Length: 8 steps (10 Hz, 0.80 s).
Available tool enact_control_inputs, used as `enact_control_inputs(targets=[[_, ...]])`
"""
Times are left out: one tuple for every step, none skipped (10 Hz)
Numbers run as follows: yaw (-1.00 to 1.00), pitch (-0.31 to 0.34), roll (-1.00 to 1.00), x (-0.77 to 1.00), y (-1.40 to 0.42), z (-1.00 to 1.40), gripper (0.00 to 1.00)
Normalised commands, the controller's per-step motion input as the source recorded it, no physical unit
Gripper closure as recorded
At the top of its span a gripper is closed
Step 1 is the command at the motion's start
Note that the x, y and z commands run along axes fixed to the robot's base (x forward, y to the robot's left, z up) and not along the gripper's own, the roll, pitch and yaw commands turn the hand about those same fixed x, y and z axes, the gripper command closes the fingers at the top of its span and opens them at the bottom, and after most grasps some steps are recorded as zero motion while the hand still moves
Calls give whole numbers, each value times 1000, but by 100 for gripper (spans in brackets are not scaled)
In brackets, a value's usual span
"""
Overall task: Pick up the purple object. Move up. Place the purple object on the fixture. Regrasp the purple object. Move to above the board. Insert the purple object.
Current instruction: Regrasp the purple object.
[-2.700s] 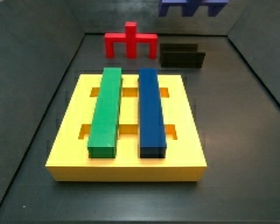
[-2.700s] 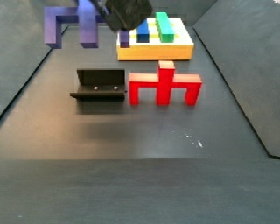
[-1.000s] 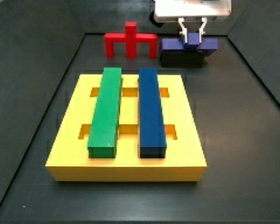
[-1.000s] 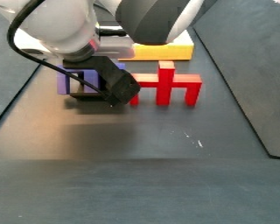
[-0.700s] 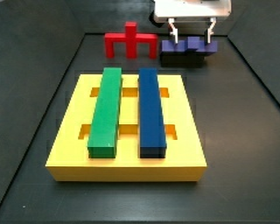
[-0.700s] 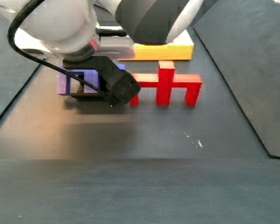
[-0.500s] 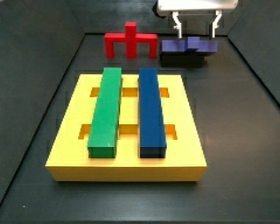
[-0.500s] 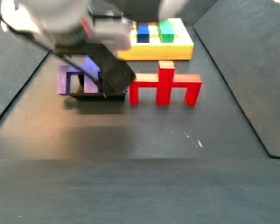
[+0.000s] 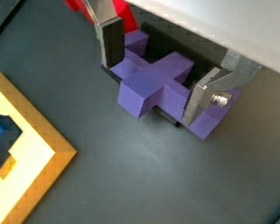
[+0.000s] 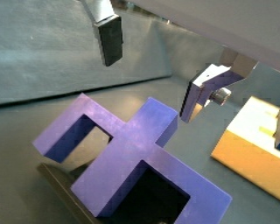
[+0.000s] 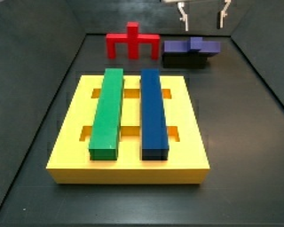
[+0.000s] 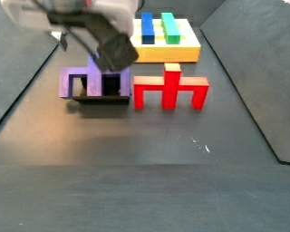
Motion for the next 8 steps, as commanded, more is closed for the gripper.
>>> enact_control_inputs(targets=[[0,0,1000,-11,-77,0,0],[0,0,1000,-17,-83,3,0],[0,0,1000,-17,-83,6,0],[0,0,1000,-23,-80,6,0],[0,0,1000,-29,-83,11,0],[0,0,1000,-49,-100,11,0],[71,0,1000,-54,-140,11,0],[120,0,1000,-77,-177,14,0]])
